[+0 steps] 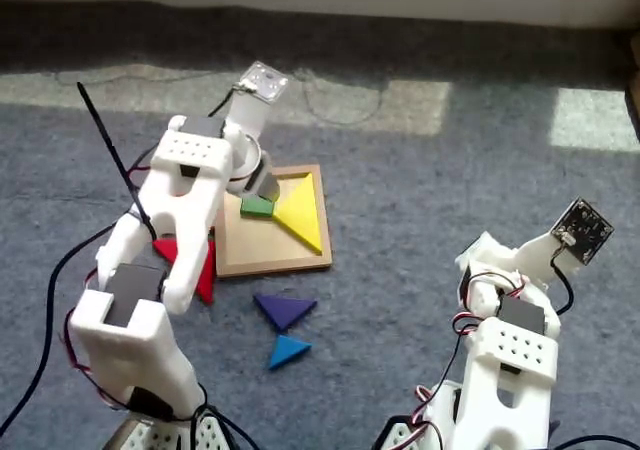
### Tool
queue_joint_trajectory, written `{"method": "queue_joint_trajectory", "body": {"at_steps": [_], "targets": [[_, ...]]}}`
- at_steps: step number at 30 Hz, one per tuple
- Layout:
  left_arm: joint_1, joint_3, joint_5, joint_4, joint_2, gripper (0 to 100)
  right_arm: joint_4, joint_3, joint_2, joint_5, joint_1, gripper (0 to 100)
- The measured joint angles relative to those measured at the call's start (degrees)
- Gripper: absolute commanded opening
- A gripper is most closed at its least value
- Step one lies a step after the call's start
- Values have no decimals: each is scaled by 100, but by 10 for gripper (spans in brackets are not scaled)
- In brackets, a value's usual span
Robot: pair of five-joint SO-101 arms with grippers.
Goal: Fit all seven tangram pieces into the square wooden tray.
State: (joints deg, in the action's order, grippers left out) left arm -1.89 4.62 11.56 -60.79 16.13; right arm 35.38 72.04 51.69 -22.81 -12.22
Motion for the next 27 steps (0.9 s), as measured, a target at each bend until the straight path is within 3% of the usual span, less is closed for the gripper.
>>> {"method": "queue_joint_trajectory", "body": {"at_steps": [5,10,20,27], "targets": [[404,-44,-352,0,44,276,0,0,0,0,0,157],[422,-44,-396,0,44,190,0,0,0,0,0,157],[668,-44,-396,0,97,190,0,0,0,0,0,157],[668,-765,-396,0,1169,190,0,0,0,0,0,157]]}}
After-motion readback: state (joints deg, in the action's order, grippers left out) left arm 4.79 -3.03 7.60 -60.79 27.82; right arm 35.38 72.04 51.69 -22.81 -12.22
